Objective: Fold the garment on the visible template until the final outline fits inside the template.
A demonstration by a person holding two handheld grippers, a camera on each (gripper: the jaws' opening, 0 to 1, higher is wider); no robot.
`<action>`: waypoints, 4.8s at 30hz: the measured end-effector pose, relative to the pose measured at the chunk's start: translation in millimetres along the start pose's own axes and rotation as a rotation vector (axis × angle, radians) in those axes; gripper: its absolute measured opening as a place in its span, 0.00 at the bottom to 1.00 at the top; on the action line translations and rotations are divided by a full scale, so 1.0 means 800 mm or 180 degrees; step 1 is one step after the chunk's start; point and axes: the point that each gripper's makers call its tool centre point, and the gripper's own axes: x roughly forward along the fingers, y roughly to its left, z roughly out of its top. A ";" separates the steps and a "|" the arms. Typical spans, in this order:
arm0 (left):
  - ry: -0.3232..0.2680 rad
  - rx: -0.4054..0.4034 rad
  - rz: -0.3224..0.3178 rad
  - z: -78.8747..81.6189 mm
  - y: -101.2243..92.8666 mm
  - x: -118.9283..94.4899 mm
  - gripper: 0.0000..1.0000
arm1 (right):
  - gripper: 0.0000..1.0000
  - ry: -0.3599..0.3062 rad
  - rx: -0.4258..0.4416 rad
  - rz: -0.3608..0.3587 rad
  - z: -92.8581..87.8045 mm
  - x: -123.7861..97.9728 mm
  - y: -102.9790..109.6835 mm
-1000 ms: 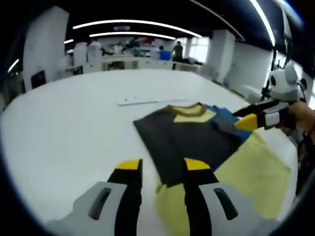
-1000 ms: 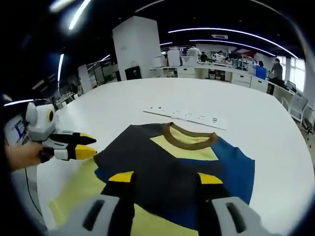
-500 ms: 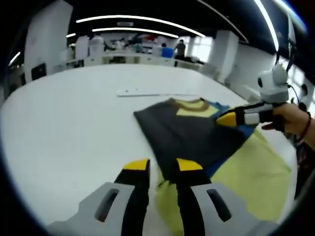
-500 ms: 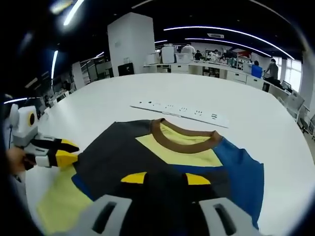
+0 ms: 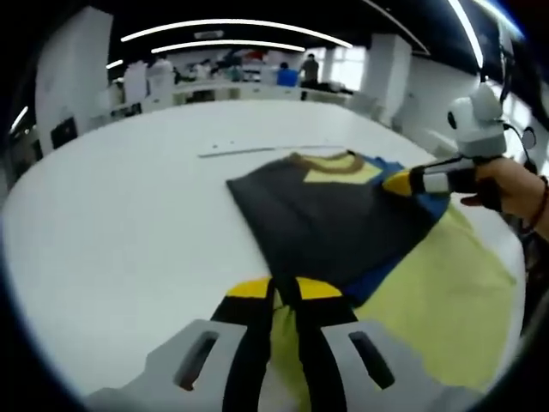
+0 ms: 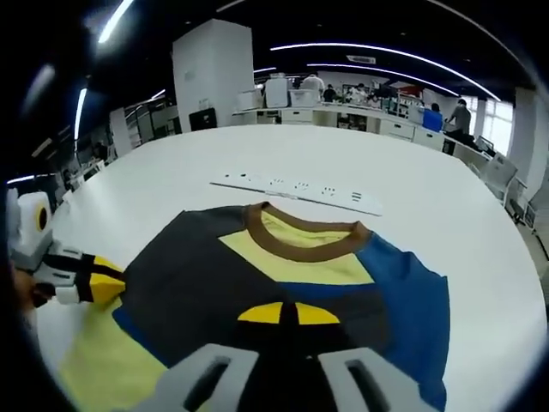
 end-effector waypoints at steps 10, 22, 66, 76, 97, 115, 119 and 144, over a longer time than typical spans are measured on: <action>0.0018 0.0077 0.0087 0.000 -0.001 -0.001 0.06 | 0.00 -0.0077 -0.0005 -0.0295 -0.007 -0.045 -0.028; 0.0071 0.0177 0.0167 0.000 0.000 -0.001 0.06 | 0.00 -0.0045 0.0393 -0.0603 -0.046 -0.098 -0.051; -0.0131 0.0051 -0.0114 0.022 -0.016 -0.030 0.66 | 0.68 0.0144 0.0326 -0.0361 -0.094 -0.141 -0.058; -0.0120 0.0065 -0.0152 0.017 -0.009 -0.072 0.88 | 0.92 0.0179 0.0228 -0.0045 -0.095 -0.175 -0.037; -0.0093 0.0286 -0.0411 -0.021 -0.030 -0.170 0.97 | 0.99 0.0330 -0.0001 0.0294 -0.134 -0.260 -0.016; 0.0031 0.0234 -0.0545 -0.080 -0.070 -0.218 0.81 | 0.94 0.0548 0.0155 0.0430 -0.207 -0.295 0.014; 0.0076 0.0230 -0.0557 -0.093 -0.078 -0.222 0.76 | 0.89 0.0608 0.0159 0.0377 -0.222 -0.298 0.010; 0.0611 -0.0206 -0.0329 -0.170 -0.079 -0.219 0.26 | 0.37 0.0836 0.0407 -0.0026 -0.276 -0.309 -0.016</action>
